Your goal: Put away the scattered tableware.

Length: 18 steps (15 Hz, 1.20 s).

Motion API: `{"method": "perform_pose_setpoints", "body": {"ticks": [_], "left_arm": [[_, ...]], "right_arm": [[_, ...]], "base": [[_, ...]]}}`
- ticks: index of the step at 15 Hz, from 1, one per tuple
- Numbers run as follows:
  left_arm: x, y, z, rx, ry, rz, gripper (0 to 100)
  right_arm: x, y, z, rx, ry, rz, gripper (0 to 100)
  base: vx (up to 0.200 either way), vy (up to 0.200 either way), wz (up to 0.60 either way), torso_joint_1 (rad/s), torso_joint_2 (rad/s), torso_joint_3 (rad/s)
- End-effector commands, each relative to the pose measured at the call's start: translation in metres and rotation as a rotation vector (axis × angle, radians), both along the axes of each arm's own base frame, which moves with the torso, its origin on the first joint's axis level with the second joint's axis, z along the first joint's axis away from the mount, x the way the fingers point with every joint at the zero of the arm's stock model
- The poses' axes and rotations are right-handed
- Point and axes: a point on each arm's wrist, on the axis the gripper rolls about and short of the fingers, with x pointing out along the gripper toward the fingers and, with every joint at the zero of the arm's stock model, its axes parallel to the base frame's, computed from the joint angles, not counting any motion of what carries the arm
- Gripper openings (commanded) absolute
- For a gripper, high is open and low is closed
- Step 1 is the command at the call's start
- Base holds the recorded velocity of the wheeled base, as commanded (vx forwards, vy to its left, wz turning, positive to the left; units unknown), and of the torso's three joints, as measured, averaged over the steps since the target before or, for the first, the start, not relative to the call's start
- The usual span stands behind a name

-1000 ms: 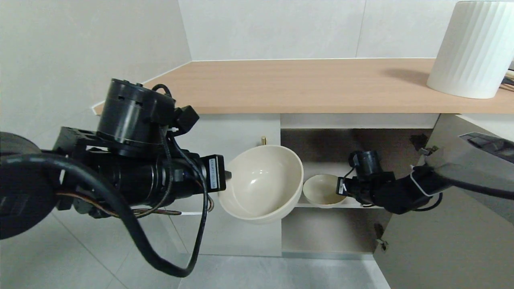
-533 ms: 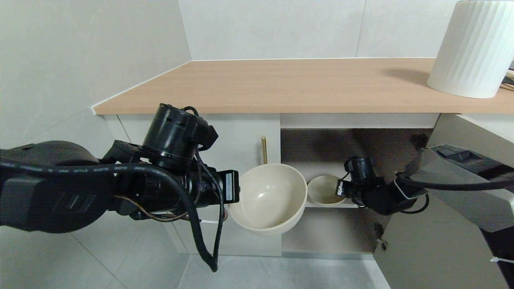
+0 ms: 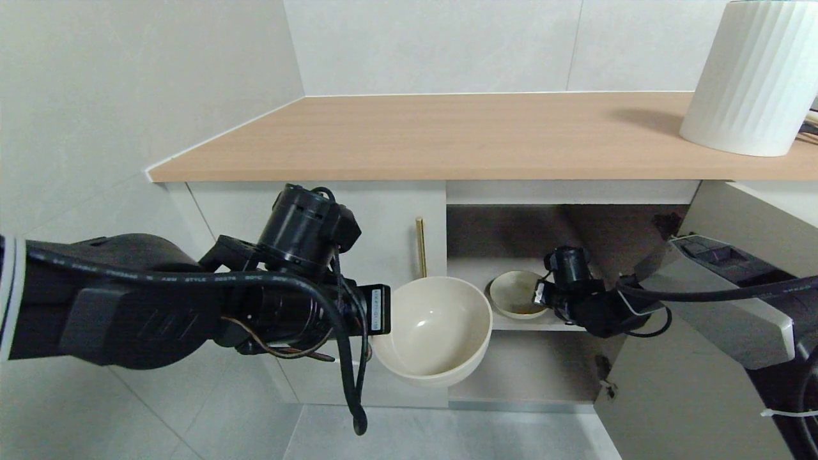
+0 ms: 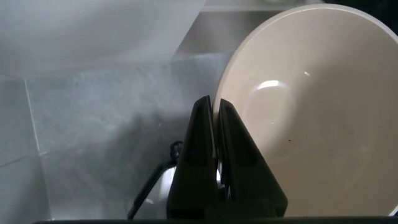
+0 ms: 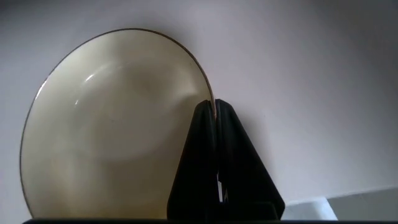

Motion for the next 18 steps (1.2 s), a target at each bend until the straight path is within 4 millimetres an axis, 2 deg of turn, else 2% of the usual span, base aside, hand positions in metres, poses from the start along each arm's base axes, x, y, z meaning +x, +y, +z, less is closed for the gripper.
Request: {"method": "perform_pose_setpoints", "body": {"ticks": [1,5,6,10,11,12,13,15,16,18], "left_arm": [[0.003,-0.003,-0.008,0.016,0.021,-0.001,0],[0.006,-0.005,-0.014,0.025,0.033,0.0,0],[0.007,-0.006,-0.015,0.027,0.036,0.0,0],[0.007,-0.007,-0.017,0.032,0.042,-0.004,0],[0.008,-0.008,-0.017,0.037,0.036,0.004,0],[0.009,-0.008,-0.018,0.044,0.033,0.009,0],[0.012,-0.009,-0.024,0.086,0.026,0.025,0],[0.016,-0.011,-0.034,0.154,0.02,0.055,0],[0.02,-0.015,-0.046,0.246,0.0,0.095,0],[0.021,-0.022,-0.059,0.324,-0.011,0.121,0]], "right_arm": [[0.002,0.0,-0.003,0.002,-0.001,-0.003,0],[0.012,-0.008,-0.004,0.007,-0.021,-0.035,0],[0.013,-0.009,-0.003,0.008,-0.028,-0.041,100],[0.012,-0.007,0.003,0.025,-0.044,-0.047,100],[-0.005,-0.001,0.032,0.07,-0.061,-0.04,100],[-0.014,0.001,0.042,0.078,-0.061,-0.023,100],[-0.039,0.011,0.066,0.103,-0.059,0.054,100],[-0.064,0.018,0.091,0.14,-0.054,0.159,100],[-0.098,0.023,0.119,0.164,-0.025,0.294,100],[-0.138,0.031,0.144,0.183,0.037,0.467,100]], "base": [[0.0,0.0,0.0,0.0,0.0,0.0],[0.0,0.0,0.0,0.0,0.0,0.0],[0.0,0.0,0.0,0.0,0.0,0.0],[0.0,0.0,0.0,0.0,0.0,0.0],[0.0,0.0,0.0,0.0,0.0,0.0],[0.0,0.0,0.0,0.0,0.0,0.0],[0.0,0.0,0.0,0.0,0.0,0.0],[0.0,0.0,0.0,0.0,0.0,0.0],[0.0,0.0,0.0,0.0,0.0,0.0],[0.0,0.0,0.0,0.0,0.0,0.0]]}}
